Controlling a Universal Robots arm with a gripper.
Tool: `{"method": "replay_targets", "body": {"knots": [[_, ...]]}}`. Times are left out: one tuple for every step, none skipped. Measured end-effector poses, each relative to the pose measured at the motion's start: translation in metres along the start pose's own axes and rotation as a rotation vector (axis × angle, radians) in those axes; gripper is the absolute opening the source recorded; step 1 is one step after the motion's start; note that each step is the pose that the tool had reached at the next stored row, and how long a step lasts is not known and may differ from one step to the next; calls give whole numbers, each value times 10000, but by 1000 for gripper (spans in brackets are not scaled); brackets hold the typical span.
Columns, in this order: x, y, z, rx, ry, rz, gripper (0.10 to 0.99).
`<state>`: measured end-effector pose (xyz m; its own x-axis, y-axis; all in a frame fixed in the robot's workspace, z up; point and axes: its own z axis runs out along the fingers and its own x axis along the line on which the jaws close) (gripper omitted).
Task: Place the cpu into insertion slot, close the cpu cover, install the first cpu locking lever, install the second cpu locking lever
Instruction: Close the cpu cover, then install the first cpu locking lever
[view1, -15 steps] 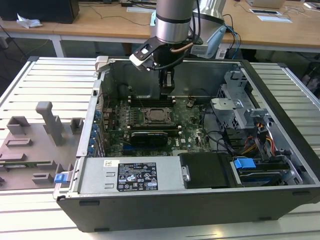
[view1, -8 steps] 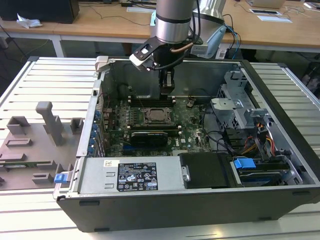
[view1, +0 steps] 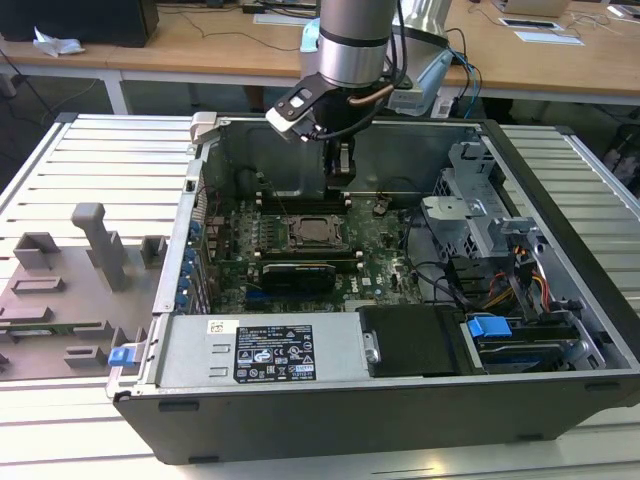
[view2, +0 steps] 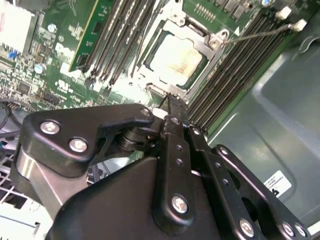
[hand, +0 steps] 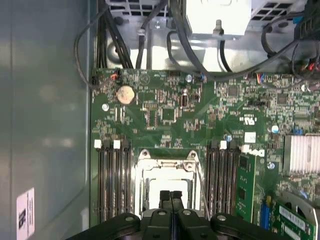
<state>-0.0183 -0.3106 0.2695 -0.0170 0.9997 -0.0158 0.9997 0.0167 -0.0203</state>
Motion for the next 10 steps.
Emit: {"method": "replay_targets", "body": {"knots": [[0, 0, 0, 0, 0, 2, 106], [1, 0, 0, 0, 0, 2, 106], [0, 1, 0, 0, 0, 1, 106], [0, 1, 0, 0, 0, 1, 106], [0, 1, 0, 0, 0, 1, 106], [1, 2, 0, 0, 1, 1, 106], [1, 2, 0, 0, 1, 1, 106], [1, 2, 0, 0, 1, 1, 106], [0, 2, 0, 0, 1, 1, 106], [0, 3, 0, 0, 0, 1, 106]]}}
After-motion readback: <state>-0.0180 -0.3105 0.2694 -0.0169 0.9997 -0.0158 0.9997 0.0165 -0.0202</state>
